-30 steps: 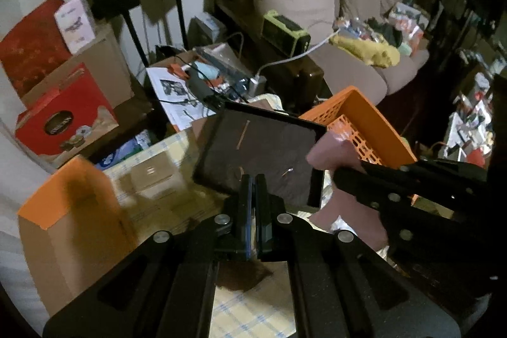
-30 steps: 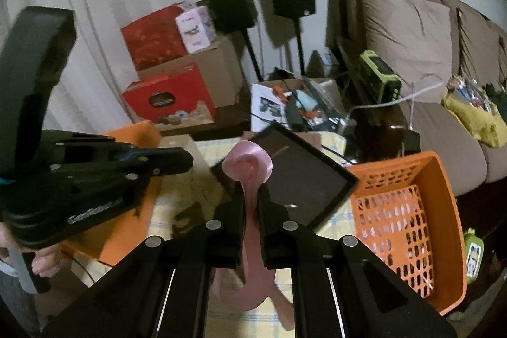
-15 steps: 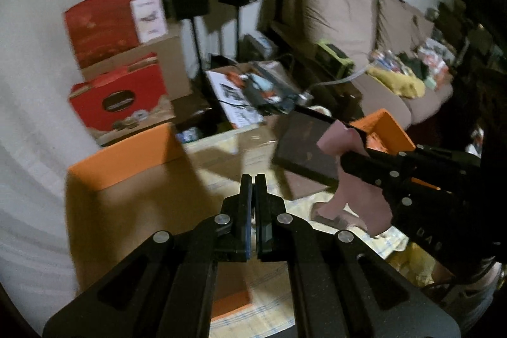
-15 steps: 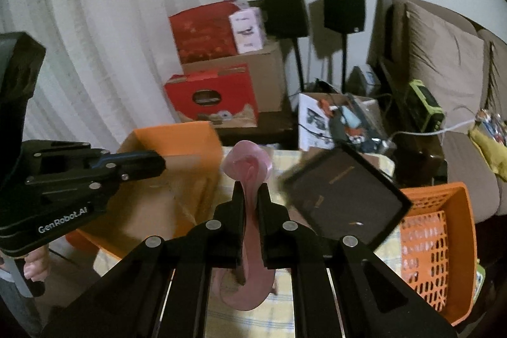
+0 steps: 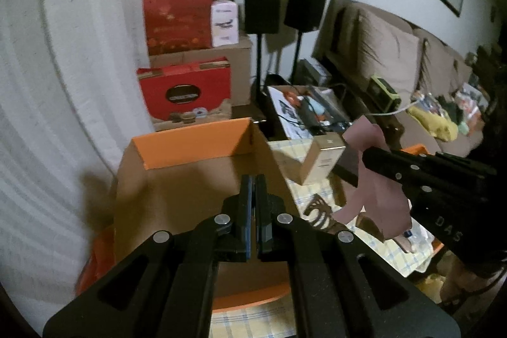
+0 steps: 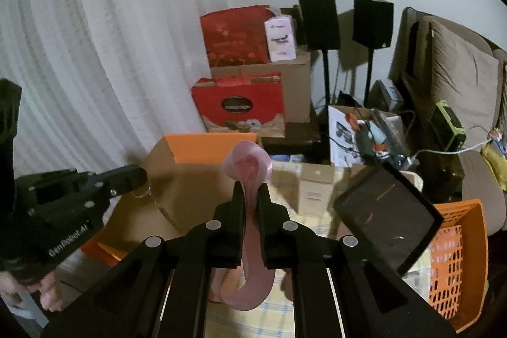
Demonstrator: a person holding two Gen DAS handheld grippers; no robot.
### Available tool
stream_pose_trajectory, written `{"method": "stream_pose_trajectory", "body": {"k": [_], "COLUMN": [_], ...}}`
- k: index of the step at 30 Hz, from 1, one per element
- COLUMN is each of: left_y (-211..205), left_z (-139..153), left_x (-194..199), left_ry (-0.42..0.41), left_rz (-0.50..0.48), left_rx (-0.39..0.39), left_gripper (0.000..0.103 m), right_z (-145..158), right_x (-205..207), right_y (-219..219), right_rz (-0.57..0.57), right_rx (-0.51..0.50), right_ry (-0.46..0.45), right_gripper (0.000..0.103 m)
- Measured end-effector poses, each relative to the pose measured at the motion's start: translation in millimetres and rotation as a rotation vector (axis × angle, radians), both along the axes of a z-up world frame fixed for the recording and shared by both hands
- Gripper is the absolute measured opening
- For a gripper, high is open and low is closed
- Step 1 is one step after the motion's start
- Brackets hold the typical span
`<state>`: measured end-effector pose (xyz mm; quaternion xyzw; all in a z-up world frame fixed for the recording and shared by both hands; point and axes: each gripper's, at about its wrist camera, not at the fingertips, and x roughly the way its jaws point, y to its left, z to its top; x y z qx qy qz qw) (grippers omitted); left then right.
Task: Organize objects
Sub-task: 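Lower the pink ribbon into the cardboard box and open the right gripper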
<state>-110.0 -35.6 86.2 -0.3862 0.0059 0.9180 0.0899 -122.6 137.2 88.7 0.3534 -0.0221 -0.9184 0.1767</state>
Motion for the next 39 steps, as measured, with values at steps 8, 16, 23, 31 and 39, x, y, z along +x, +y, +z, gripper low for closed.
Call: {"method": "stream_pose_trajectory", "body": {"k": [8,16,23,31,39], "left_y": [-23,-41,-53,-56,-50], "left_z": [-15,-46,-66,-92,-111], "left_x": [8,11,9,5,3], "left_ry": [0.011,-0.019,-0.043,-0.086,-0.122], "left_rz": [0.062,0.104,0.132,0.13,0.119], "left_rx": [0.003,0.019,0.024,0.044,0.055], "left_gripper": [0.002,0.002,0.002,0.002,0.002], "right_z": [-9,-39,-65,-94,-127], "right_x": [-3,-6,-12,-15,-19], "right_y": [-35,-59,-68,-77,-79], "right_rz": [0.032,0.055,0.061,0.066,0.068], "right_rx": [-0.008,-0.007,-0.003,0.016,0.041], "right_ry": [-0.016,-0.06,-0.099,-0.14,-0.196], "right_gripper": [0.008,0.008,0.008,0.009,0.012]}}
